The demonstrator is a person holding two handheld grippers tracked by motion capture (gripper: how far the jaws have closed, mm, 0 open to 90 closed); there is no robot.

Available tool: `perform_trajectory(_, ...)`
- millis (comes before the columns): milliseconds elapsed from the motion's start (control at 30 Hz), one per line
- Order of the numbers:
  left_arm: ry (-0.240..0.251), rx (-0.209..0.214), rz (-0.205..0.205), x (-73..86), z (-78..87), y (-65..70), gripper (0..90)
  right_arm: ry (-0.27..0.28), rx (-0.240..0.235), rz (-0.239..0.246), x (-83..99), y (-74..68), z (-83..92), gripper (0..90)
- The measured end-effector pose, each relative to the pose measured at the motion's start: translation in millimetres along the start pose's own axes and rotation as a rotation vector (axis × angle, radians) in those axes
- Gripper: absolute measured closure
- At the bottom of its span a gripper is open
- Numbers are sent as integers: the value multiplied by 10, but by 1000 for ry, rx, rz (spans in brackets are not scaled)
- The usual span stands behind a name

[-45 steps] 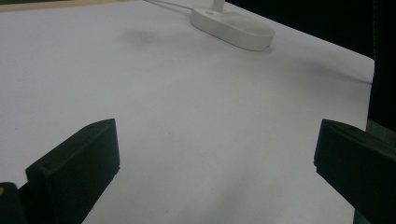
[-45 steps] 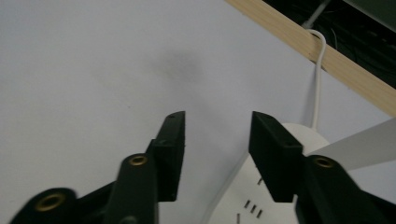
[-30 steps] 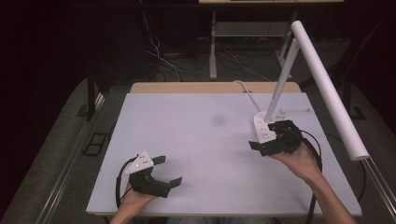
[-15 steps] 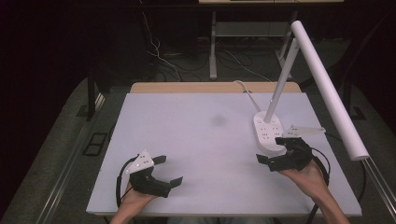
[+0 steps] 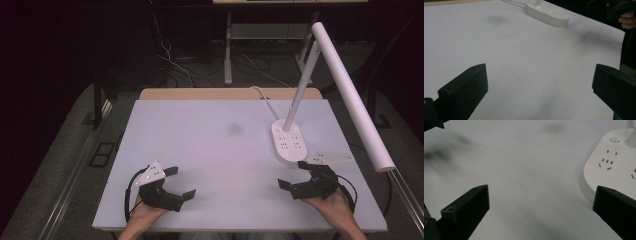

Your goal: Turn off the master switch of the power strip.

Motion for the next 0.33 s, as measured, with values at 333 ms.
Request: perform_trajectory(333, -3, 0, 3, 3, -5, -7, 0, 40, 6, -20, 281, -5, -46, 0)
Point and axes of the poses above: each handheld gripper's, and its own axes: z roughly backward along the jaws, x roughly out of its underside, y roughly to its right, the point moved 1 cm from there along -z, roughly forward along the jaws, and after that the axes turned 4 degrees about x, right-handed, at the moved point
